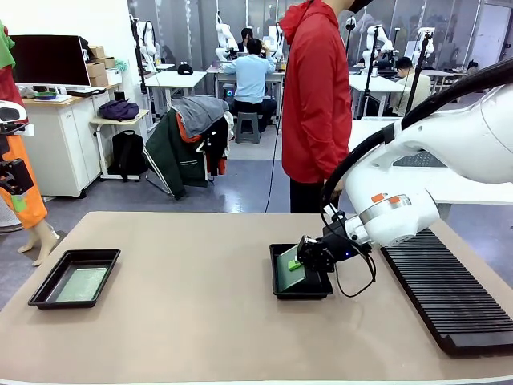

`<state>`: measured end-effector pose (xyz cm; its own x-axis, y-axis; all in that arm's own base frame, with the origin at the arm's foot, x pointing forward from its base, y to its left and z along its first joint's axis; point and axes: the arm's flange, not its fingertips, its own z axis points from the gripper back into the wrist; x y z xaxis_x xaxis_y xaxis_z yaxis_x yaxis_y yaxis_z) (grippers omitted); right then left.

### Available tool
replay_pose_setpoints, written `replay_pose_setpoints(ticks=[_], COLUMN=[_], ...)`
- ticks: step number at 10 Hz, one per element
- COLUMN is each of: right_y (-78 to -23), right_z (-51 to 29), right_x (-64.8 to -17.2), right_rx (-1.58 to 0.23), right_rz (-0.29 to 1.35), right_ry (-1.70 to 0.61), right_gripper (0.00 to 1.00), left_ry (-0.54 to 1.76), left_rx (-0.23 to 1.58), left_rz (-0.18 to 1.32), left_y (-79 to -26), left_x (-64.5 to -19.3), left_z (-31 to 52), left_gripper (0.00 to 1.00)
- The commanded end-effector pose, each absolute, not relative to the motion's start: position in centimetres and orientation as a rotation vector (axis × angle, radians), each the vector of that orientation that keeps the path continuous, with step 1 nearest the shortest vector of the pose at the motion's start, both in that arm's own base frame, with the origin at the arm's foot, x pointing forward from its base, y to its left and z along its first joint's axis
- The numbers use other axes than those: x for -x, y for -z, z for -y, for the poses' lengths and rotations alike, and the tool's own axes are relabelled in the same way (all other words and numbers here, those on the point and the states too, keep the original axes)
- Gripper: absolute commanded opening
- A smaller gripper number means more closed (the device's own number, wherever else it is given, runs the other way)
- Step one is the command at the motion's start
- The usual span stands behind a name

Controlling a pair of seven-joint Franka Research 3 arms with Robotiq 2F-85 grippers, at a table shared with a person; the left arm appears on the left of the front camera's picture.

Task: Inspect and transfer BCBs to ESD trays.
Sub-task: Pick up the Blank PCB from the PCB Rack and place it in the right ESD tray.

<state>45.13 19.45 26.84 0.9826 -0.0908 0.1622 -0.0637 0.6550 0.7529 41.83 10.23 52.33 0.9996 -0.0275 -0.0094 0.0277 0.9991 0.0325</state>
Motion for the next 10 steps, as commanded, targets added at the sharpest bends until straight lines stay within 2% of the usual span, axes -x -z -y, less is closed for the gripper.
replay_pose_setpoints(ticks=[1, 7, 10], right_y=[-27.4, -27.1, -29.0], right_z=[-19.4, -19.5, -19.6], right_x=[-45.0, -45.2, -46.0], right_rx=[-0.853, -0.858, -0.81], right_rz=[0.191, 0.196, 0.176], right_ry=[0.016, 0.012, 0.022], right_gripper=[0.02, 0.02, 0.29], left_ry=[0.027, 0.027, 0.027], left_rx=[-0.034, -0.034, -0.034], left_rz=[-0.005, -0.005, -0.005], left_y=[-52.2, -52.2, -52.2], left_x=[-41.9, -41.9, -41.9], left_z=[-10.4, -10.4, -10.4], left_gripper=[1.0, 1.0, 1.0])
